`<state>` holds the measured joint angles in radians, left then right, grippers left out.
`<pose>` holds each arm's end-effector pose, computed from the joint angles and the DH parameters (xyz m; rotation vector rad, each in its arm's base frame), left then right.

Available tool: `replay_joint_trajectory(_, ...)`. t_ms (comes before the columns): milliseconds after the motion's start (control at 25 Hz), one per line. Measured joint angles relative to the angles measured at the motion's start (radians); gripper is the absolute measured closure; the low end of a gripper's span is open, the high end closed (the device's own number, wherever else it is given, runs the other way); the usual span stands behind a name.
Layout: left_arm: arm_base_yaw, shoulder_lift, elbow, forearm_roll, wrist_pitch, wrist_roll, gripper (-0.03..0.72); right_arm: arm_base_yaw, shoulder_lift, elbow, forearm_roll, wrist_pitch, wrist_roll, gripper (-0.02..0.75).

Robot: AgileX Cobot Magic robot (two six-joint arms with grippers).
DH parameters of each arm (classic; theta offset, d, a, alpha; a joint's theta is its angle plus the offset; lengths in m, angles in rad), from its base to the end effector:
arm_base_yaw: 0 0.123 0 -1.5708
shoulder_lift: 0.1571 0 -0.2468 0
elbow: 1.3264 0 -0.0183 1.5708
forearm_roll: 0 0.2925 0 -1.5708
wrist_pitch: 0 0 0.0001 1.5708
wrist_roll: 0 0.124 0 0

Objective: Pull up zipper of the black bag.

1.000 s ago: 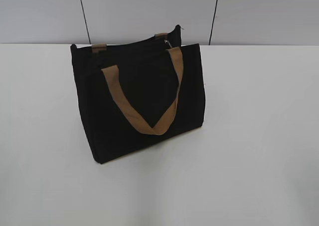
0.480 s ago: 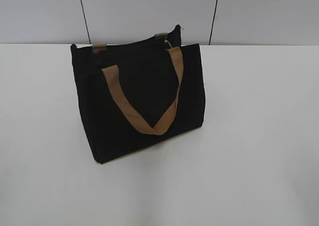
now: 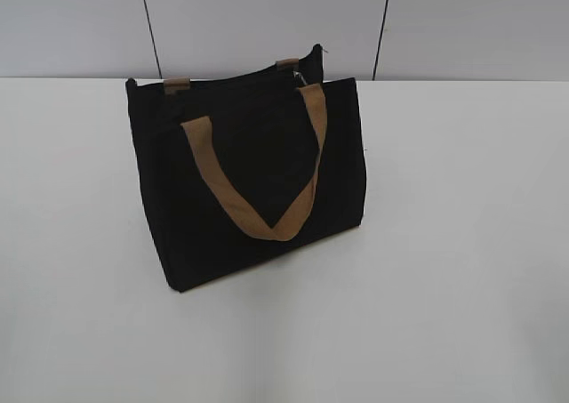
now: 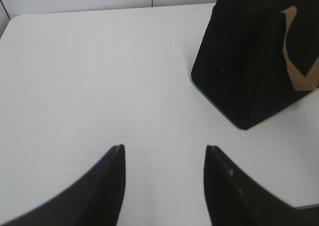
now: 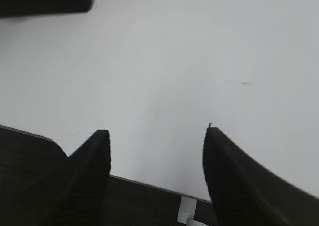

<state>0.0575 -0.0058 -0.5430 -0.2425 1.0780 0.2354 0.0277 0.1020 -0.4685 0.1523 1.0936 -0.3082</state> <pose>0.0919 -0.0210 0.2981 0.1974 1.9814 -0.0994 0.1147 0.0199 0.2579 -0.3655 2.1687 0.0315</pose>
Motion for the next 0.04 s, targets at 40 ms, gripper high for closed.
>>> replay_joint_trajectory(40,0.000,0.000,0.000,0.000,0.000,0.000,0.307,0.000,0.000,0.000,0.000,0.000,0.000,0.287)
